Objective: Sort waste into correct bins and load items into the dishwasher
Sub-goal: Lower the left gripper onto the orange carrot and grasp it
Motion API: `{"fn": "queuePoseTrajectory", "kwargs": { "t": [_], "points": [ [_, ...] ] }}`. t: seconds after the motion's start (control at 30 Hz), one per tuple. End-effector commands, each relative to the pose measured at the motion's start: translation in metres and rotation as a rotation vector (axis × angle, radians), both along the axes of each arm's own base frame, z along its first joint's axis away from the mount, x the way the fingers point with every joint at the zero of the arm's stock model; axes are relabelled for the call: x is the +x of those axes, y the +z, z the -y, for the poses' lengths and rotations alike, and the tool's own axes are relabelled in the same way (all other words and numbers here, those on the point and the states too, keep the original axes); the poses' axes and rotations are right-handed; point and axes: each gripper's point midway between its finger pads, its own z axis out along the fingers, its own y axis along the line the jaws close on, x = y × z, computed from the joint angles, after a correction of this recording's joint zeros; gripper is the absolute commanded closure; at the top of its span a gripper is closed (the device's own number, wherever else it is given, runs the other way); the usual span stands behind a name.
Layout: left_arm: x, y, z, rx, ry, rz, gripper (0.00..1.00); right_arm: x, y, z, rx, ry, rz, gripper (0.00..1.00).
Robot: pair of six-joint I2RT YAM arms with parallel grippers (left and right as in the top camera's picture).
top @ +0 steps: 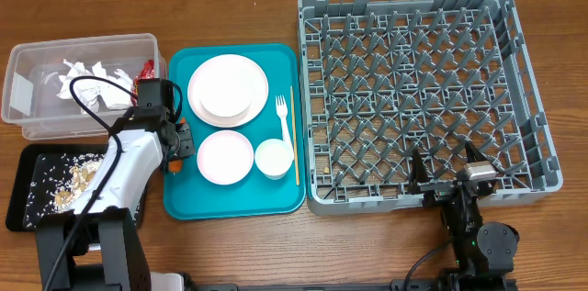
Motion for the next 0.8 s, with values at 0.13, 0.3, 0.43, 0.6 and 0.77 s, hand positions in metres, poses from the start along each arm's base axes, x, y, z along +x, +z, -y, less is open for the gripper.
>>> {"fn": "queuePoseTrajectory", "kwargs": {
  "t": [0.13,0.3,0.43,0.6,0.77],
  "points": [
    [-0.003,-0.007,0.008,-0.048,-0.032,-0.008,0.67,0.000,-0.002,0.001,0.003,-0.007,0.003,0.00],
    [-0.007,-0.014,0.014,-0.080,-0.041,-0.015,0.65,0.000,-0.002,0.001,0.003,-0.007,0.003,0.00],
    [-0.007,-0.018,0.015,-0.078,-0.057,-0.003,0.63,0.000,-0.002,0.001,0.003,-0.007,0.003,0.00],
    [-0.005,-0.018,0.018,-0.096,-0.069,0.001,0.64,0.000,-0.002,0.001,0.003,-0.007,0.003,0.00],
    [-0.005,-0.021,0.028,-0.143,-0.104,-0.005,0.64,0.000,-0.002,0.001,0.003,-0.007,0.003,0.00]
  ]
}}
